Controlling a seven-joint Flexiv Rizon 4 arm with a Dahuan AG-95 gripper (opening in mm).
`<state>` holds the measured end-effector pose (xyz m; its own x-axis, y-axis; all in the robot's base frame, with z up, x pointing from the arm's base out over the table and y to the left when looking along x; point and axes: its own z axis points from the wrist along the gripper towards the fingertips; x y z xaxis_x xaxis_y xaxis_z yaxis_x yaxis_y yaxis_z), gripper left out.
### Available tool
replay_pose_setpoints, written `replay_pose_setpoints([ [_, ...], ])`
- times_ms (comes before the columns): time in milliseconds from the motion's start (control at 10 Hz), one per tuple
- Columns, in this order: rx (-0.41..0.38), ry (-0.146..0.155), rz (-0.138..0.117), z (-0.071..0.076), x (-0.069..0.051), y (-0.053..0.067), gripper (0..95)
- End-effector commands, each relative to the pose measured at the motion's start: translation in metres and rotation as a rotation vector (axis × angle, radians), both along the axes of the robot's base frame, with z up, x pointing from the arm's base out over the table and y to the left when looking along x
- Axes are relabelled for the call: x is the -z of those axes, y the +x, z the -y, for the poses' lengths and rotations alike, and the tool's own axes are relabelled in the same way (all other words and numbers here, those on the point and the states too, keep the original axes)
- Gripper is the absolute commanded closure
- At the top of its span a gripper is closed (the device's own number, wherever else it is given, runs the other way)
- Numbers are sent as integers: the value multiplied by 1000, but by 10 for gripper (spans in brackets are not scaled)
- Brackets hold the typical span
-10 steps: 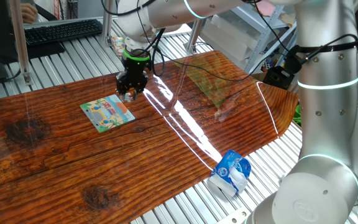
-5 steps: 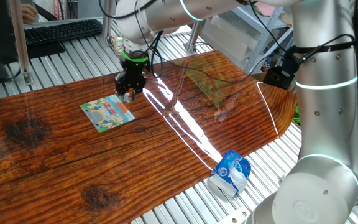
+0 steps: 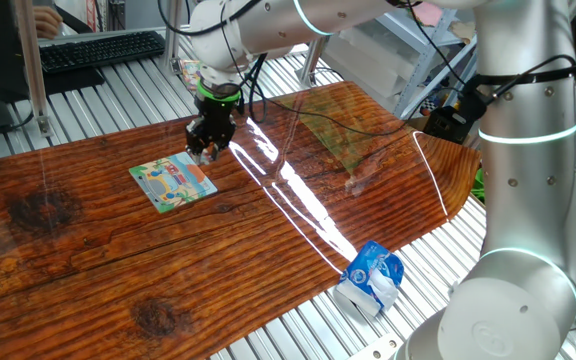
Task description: Assemble one piece of a puzzle
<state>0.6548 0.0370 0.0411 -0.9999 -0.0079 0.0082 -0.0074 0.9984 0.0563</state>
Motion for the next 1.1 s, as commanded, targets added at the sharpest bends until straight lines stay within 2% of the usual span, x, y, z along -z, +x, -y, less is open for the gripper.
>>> replay_pose_setpoints([
  [100, -45, -3, 6, 0, -1, -2, 950],
  [500, -98, 10, 12, 0, -1, -2, 950],
  [1100, -150, -8, 11, 0, -1, -2, 950],
])
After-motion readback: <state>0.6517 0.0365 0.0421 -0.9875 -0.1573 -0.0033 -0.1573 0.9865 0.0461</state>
